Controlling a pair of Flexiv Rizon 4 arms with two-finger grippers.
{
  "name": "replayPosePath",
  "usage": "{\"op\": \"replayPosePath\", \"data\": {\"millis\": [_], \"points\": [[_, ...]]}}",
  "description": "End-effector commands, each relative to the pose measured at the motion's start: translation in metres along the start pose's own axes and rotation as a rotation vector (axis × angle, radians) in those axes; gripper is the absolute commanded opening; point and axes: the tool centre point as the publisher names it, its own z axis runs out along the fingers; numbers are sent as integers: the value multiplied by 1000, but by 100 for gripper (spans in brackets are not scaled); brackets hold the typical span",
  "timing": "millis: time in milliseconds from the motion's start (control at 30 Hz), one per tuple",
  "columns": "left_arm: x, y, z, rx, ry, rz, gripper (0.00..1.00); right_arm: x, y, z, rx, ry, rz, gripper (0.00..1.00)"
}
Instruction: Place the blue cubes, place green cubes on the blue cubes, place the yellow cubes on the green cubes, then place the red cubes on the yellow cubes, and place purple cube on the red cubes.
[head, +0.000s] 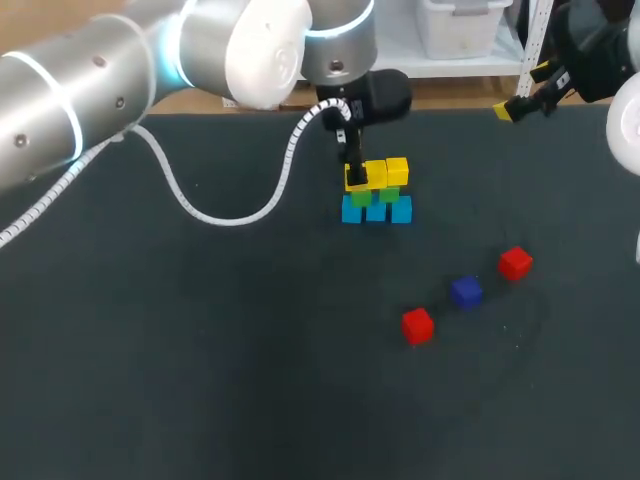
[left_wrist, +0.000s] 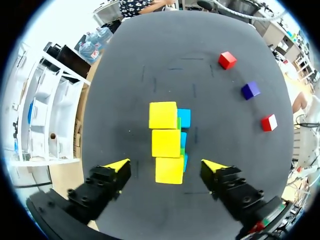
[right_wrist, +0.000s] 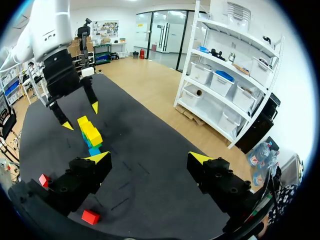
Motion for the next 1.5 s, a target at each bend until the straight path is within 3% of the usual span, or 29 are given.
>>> {"op": "replayPosePath", "data": {"millis": [33,200,400,600,833,1033,1400,1500], "points": [[12,-9,-18,-25,-31,-38,100,0,-1,0,-4,-2,-1,100],[20,-28,-41,-62,-81,-93,100,0,-1,0,-4,-2,-1,100],[19,-68,-69,-76,-111,-133,100,0,-1,0,-4,-2,-1,100],[4,-104,-85,-72,-136,-102,100,0,-1,0,-4,-2,-1,100],[-17,-142,-84,-42,-154,-61,100,0,-1,0,-4,-2,-1,100],[-17,-157,-78,-45,-141,-85,100,0,-1,0,-4,-2,-1,100],[9,-174,-82,-89,-149,-178,100,0,-1,0,-4,-2,-1,100],[15,-177,-82,-137,-141,-202,100,0,-1,0,-4,-2,-1,100]]}}
